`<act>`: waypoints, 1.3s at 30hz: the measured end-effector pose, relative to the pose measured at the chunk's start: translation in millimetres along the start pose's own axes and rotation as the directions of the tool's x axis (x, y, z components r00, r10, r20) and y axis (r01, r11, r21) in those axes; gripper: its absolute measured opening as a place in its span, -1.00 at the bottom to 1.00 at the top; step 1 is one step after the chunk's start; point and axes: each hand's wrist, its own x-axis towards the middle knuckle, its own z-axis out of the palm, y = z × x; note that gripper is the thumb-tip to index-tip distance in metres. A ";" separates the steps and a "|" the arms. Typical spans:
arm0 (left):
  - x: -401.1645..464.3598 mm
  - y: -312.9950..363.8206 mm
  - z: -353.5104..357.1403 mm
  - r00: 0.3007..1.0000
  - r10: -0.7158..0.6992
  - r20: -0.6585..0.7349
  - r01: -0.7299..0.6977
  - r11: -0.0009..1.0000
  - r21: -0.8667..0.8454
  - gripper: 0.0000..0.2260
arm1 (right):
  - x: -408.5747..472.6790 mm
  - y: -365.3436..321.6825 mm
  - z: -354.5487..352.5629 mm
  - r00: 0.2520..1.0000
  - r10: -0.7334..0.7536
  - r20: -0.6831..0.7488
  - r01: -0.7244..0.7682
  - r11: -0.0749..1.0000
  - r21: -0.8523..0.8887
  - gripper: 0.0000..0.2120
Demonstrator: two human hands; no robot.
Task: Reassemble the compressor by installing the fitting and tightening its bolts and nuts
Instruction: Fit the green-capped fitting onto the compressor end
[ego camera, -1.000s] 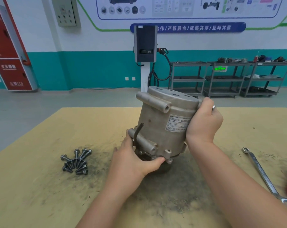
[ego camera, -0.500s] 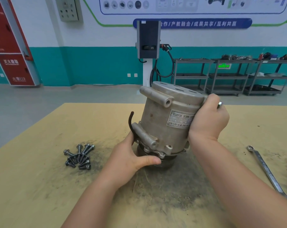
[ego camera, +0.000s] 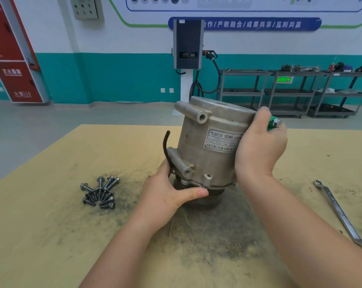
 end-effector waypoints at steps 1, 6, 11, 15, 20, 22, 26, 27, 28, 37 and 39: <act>0.4 -0.3 -2.9 1.000 -0.019 -0.010 0.019 0.999 0.045 -0.09 | -4.0 -0.8 -1.1 0.998 -0.033 0.061 0.034 0.999 -0.007 -0.82; -0.7 -2.6 -29.4 0.987 -0.099 -0.123 0.126 0.965 0.232 -0.19 | -12.5 -9.6 -5.5 0.821 -0.366 0.439 0.470 0.869 -0.153 -0.50; -0.6 -6.5 -33.8 0.998 -0.056 -0.027 0.062 0.902 0.426 -0.40 | -14.3 -22.0 -0.4 0.592 -0.438 0.677 0.629 0.776 -0.047 -0.61; -1.7 -7.1 -36.5 1.000 -0.003 -0.027 0.016 0.876 0.482 -0.52 | -11.5 -27.2 -1.4 0.498 -0.455 0.738 0.686 0.727 -0.015 -0.64; -2.1 -7.5 -35.0 0.999 0.038 0.034 -0.047 0.936 0.348 -0.67 | -7.3 -25.2 -0.5 0.473 -0.467 0.747 0.701 0.713 0.001 -0.63; -1.9 -6.6 -31.2 0.997 0.073 -0.011 -0.066 0.954 0.294 -0.68 | -6.4 -22.4 -0.5 0.483 -0.484 0.730 0.716 0.698 -0.011 -0.64; -3.8 -3.6 -20.7 0.994 0.076 -0.075 -0.062 0.983 0.174 -0.70 | -4.4 -16.1 -1.8 0.525 -0.495 0.692 0.701 0.713 -0.021 -0.67; -4.1 -3.6 -18.7 0.993 0.079 -0.090 -0.065 0.987 0.147 -0.70 | -4.4 -15.6 -2.1 0.529 -0.499 0.686 0.702 0.712 -0.024 -0.66; -4.0 -3.8 -16.9 0.991 0.084 -0.107 -0.071 0.990 0.120 -0.69 | -4.7 -15.5 -2.4 0.530 -0.503 0.682 0.706 0.707 -0.027 -0.65; -3.2 -4.0 -23.7 0.995 0.099 0.029 -0.102 0.918 0.382 -0.70 | 3.3 -18.8 -5.6 0.506 -0.474 0.721 0.726 0.685 -0.060 -0.65; -2.1 -4.7 -26.1 0.994 0.100 0.034 -0.105 0.890 0.445 -0.65 | 5.1 -18.6 -6.8 0.504 -0.449 0.738 0.693 0.720 -0.035 -0.68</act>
